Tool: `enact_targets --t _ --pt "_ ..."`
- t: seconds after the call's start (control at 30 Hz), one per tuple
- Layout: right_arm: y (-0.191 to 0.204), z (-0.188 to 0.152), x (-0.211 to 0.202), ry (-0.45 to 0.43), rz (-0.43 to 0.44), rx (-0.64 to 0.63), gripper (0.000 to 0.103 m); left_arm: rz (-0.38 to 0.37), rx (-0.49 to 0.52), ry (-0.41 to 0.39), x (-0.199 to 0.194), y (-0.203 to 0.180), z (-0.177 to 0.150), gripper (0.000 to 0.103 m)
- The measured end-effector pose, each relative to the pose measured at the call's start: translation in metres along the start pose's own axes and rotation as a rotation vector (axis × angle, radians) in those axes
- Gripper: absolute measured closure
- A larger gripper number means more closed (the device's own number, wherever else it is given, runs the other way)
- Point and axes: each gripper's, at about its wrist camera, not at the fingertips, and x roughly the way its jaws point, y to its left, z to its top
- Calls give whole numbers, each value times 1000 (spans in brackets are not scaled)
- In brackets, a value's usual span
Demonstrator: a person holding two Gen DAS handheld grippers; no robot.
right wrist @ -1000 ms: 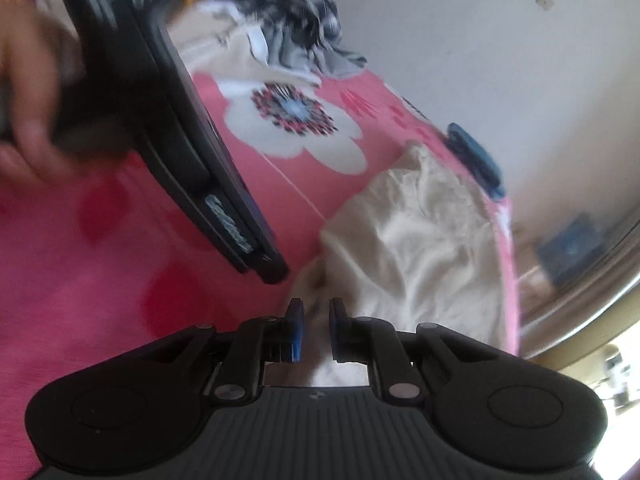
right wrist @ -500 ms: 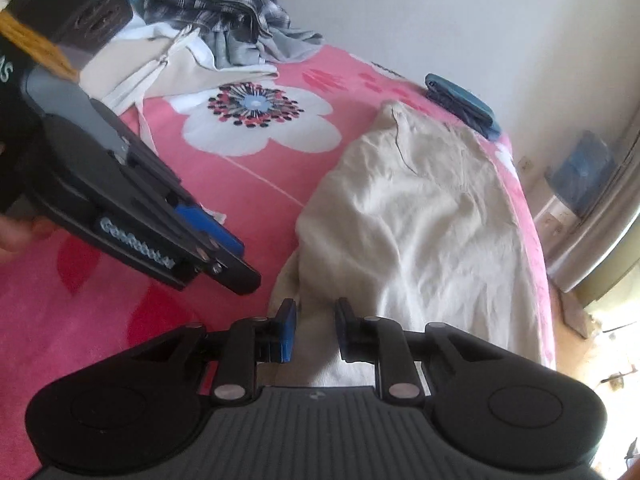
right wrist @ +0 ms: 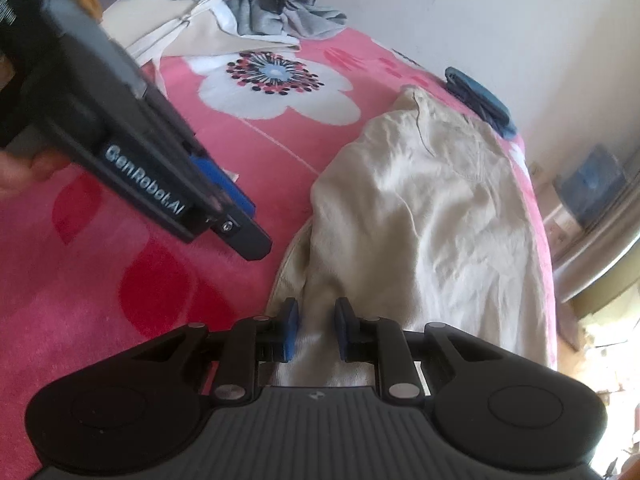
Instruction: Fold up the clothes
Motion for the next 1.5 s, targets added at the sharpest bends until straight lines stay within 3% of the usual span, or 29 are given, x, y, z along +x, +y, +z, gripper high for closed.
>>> enact_targets --t 0.1,0.2,0.37,0.6,0.77,0.83,0.97,1.1,1.17,1.33,1.5 --pt "-8 -3 2 -5 -2 73 98 4 0 1 0 0 0 75" --pt "-29 -5 0 -14 51 265 100 11 -2 0 -1 1 0 75" --pt "-58 -11 -17 -93 225 492 100 18 -6 -2 -3 3 0 75" --pt "-43 -22 6 -41 246 443 100 39 -1 -17 -1 2 4 75" --pt "-42 -16 -15 -22 245 397 97 43 1 -106 -8 -1 18 75" --pt "-52 -14 -27 -48 261 435 98 47 -10 -134 -5 -4 27 75" --pt "-74 -11 -28 -97 188 523 98 19 -18 -137 21 -15 40 75" --pt "-67 -39 -2 45 191 537 99 41 -9 -89 46 -19 36 75" --pt "-58 -55 -19 18 164 522 99 40 11 -98 45 -19 34 75" --pt "-61 -61 -48 91 174 534 99 40 26 -103 44 -19 32 74" --pt "-86 -37 -52 8 59 505 98 56 33 -128 34 -21 35 74"
